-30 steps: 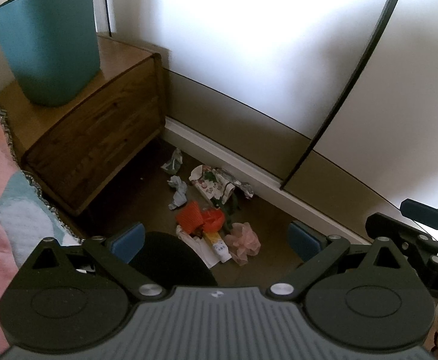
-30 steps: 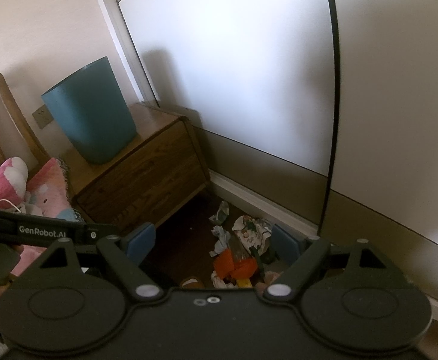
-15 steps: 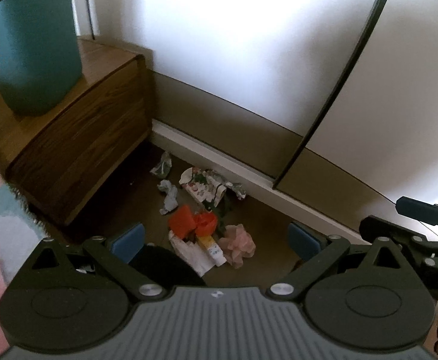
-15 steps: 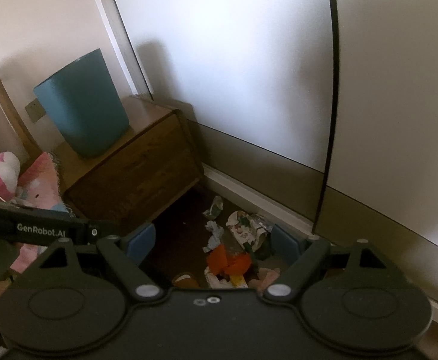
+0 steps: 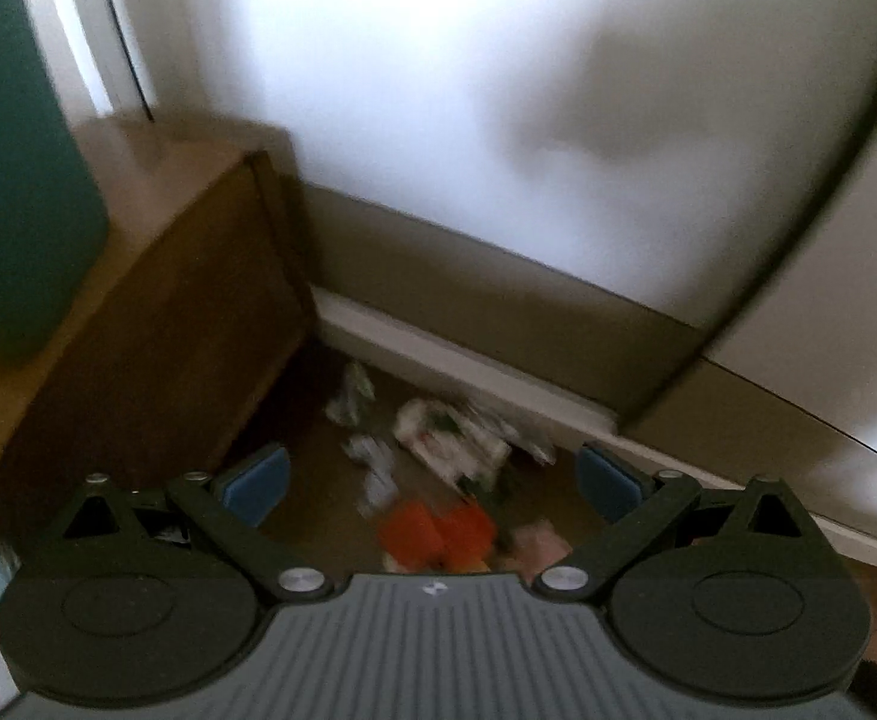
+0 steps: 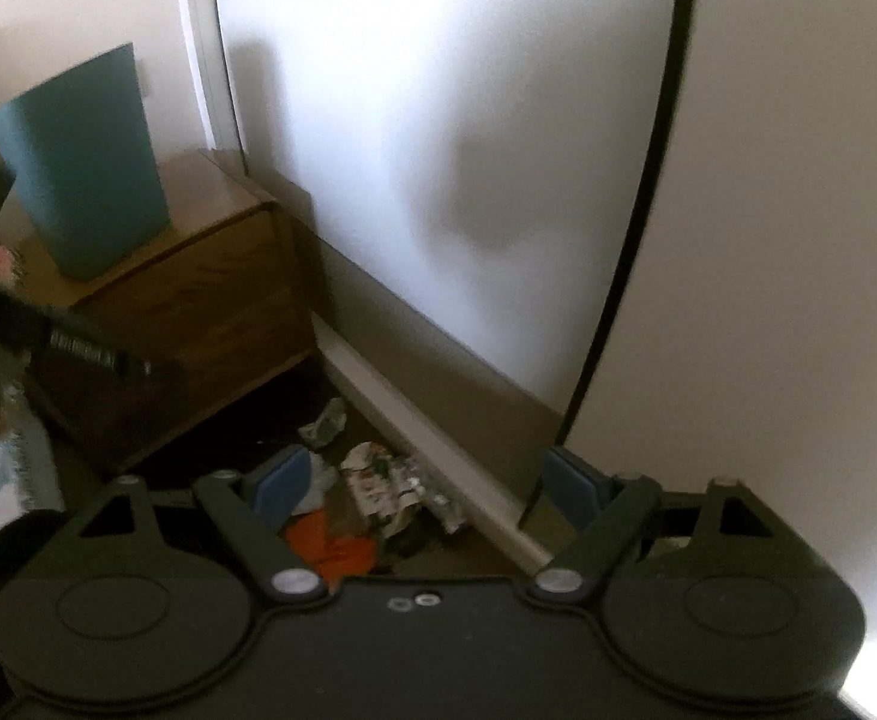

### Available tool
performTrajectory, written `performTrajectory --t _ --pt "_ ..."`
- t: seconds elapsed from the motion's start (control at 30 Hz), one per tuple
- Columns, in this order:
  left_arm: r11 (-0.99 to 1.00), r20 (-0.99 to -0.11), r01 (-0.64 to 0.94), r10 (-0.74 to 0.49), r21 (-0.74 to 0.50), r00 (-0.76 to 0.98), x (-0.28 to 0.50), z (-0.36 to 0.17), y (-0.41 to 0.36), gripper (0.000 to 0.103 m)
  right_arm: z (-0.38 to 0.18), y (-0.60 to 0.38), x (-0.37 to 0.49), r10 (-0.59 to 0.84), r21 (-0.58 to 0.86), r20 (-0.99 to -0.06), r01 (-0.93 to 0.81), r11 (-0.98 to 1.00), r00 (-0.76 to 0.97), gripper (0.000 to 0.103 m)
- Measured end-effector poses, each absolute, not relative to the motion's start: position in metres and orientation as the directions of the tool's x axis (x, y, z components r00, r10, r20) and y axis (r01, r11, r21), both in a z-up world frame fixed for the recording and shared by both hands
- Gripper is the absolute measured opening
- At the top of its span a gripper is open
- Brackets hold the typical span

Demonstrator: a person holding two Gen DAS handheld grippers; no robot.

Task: Collect trash
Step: 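Lower right tool onto the pink tissue and close it while left tool lowers toward red bag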

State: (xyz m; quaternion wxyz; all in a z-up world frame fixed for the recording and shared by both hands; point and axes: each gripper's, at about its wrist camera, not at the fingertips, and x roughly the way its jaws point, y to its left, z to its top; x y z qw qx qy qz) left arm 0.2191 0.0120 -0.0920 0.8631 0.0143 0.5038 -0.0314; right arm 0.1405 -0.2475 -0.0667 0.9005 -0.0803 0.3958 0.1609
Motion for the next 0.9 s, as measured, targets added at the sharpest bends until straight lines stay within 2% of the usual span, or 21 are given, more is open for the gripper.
performTrajectory --t 0.17,0.37,0.7,0.9 --pt "0.998 -0.888 0.058 -0.008 0.021 0.460 0.283 -0.139 0.027 0.102 -0.134 -0.242 0.185 0.208 -0.031 -0.798 -0.384 0.923 0.566 0.084" --pt "0.996 -0.949 0.091 -0.020 0.009 0.315 0.318 -0.241 0.035 0.102 -0.233 -0.228 0.218 0.184 0.000 -0.893 -0.409 0.913 0.410 0.084" --pt "0.991 -0.995 0.127 -0.053 -0.042 0.081 0.327 -0.409 0.032 0.102 -0.407 -0.194 0.234 0.158 0.045 -0.967 -0.471 0.881 0.202 0.082" --pt "0.993 -0.996 0.088 -0.071 -0.075 -0.050 0.323 -0.482 0.037 0.102 -0.474 -0.192 0.239 0.152 0.091 -0.983 -0.451 0.888 0.100 0.082"
